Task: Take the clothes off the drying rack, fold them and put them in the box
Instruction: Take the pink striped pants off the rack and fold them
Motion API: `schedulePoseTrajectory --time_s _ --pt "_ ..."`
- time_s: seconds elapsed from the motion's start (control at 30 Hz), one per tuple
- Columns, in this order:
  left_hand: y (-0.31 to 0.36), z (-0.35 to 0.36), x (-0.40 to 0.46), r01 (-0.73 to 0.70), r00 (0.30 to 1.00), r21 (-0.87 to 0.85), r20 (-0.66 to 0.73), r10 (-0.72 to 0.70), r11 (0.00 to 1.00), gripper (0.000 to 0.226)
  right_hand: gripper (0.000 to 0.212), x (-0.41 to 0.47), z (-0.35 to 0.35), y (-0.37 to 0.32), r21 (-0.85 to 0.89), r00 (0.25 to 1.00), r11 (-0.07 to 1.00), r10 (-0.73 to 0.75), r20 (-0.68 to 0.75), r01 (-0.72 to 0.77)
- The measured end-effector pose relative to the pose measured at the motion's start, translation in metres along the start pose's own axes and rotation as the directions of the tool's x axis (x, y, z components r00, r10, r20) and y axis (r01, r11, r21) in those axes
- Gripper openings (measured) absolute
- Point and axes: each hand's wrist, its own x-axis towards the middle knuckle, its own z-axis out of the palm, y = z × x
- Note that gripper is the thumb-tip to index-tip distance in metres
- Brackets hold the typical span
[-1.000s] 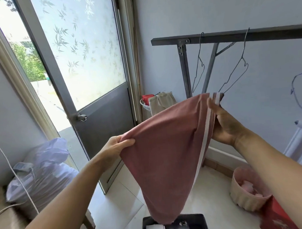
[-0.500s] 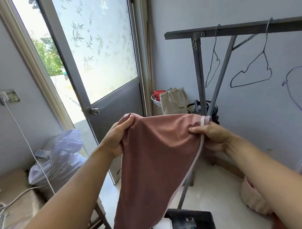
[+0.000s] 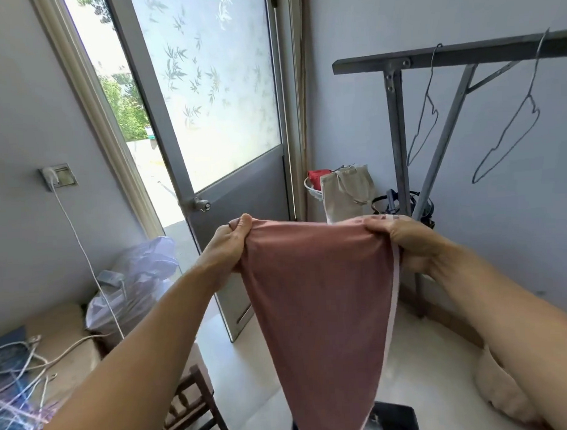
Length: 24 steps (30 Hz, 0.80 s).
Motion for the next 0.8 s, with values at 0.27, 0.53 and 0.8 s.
schedulePoseTrajectory --time_s 0.27,0.53,0.8 --pt "-0.001 0.001 -0.006 -0.06 0.931 -0.357 0.318 0.181 0.932 0.031 0.034 0.0 -0.005 0.008 0.054 0.993 0.996 -0.073 0.09 0.068" --pt "0.013 0.002 -0.009 -0.001 0.998 0.003 0.055 0.001 1.0 0.023 0.046 0.001 -0.004 0.005 -0.022 0.989 0.991 -0.132 0.07 0.134" --pt "0.021 0.013 -0.001 -0.189 0.974 -0.224 0.079 0.211 0.956 0.089 0.027 -0.005 0.009 -0.03 -0.158 0.947 0.965 -0.241 -0.21 0.21"
